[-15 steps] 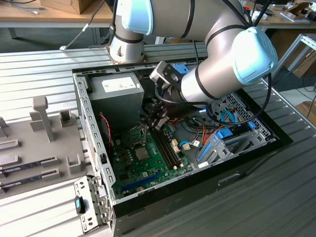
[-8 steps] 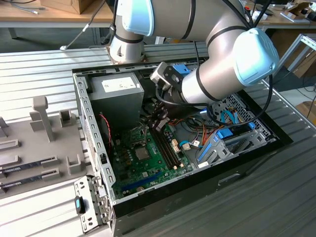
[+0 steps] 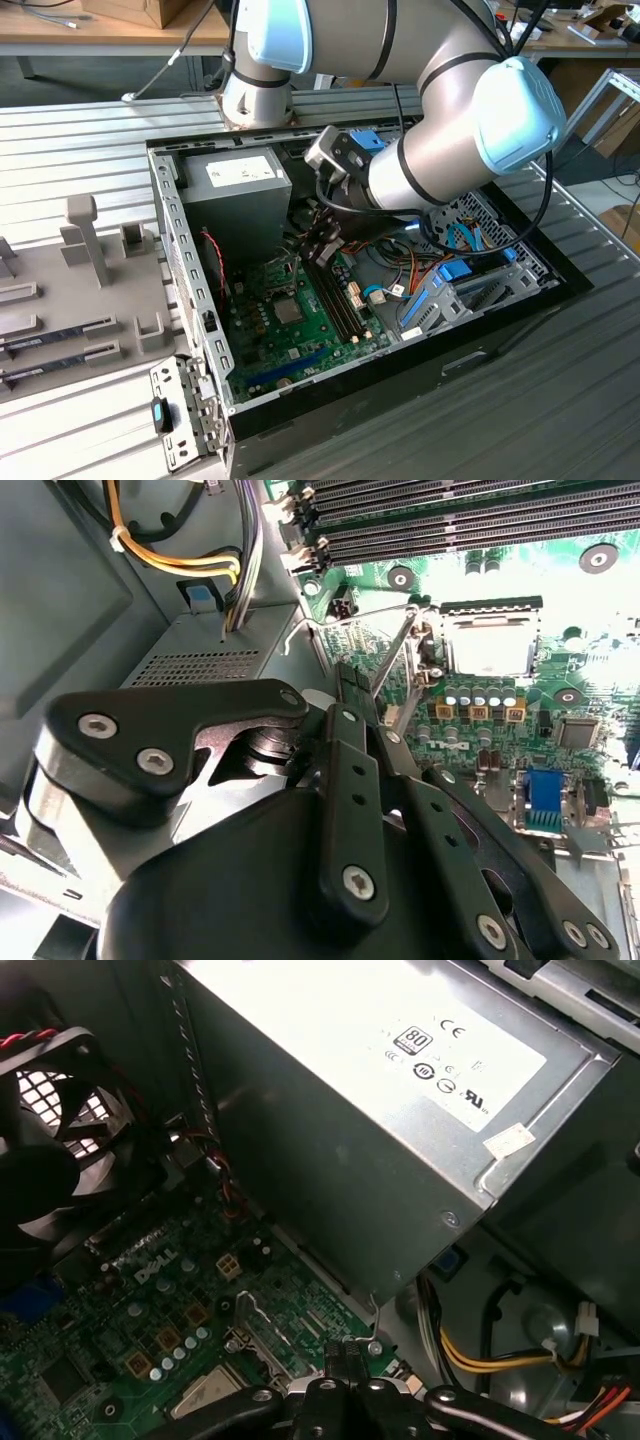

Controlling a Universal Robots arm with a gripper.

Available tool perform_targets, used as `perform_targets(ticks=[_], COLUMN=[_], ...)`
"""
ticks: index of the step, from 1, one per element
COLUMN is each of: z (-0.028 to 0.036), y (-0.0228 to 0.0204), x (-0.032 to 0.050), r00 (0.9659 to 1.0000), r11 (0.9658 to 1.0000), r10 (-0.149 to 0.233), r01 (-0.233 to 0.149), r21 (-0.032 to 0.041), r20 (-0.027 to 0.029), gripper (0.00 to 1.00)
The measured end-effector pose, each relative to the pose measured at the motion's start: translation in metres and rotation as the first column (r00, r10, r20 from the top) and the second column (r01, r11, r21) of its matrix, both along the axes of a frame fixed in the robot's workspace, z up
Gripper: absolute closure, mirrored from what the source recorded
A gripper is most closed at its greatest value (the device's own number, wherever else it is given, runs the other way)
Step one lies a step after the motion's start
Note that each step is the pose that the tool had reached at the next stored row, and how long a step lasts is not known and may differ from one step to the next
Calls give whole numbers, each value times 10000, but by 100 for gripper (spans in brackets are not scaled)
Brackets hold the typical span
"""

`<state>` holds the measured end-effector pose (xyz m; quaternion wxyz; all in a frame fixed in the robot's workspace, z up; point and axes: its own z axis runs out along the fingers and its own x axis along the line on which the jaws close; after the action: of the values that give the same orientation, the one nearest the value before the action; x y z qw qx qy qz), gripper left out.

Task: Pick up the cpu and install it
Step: 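Close the cpu cover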

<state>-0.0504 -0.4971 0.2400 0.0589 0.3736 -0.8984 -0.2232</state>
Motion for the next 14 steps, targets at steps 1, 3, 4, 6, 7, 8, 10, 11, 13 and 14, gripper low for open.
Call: perform_targets(ticks=[1,3,4,6,7,8,10,11,13,14], z=[4,13,15,16,16,16,16,16,16,16], y=[-1,-9,-13,-19,-23,-26,-35,-39,-49,-54], x=[0,0,-1,0,0,0,0,0,0,0], r00=[10000,10000,10000,10000,10000,10000,10000,10000,10000,10000], r11=[10000,10000,10000,10000,10000,10000,10000,10000,10000,10000], r10=[3,8,12,17,19,21,24,25,27,29], r01=[-3,-8,-12,-17,-19,-21,-24,-25,-27,-29], r21=[-8,-13,-14,-15,-15,-15,-15,-16,-15,-14], r20=[1,0,0,0,0,1,0,0,1,1], gripper=[89,89,89,89,89,89,89,89,89,89])
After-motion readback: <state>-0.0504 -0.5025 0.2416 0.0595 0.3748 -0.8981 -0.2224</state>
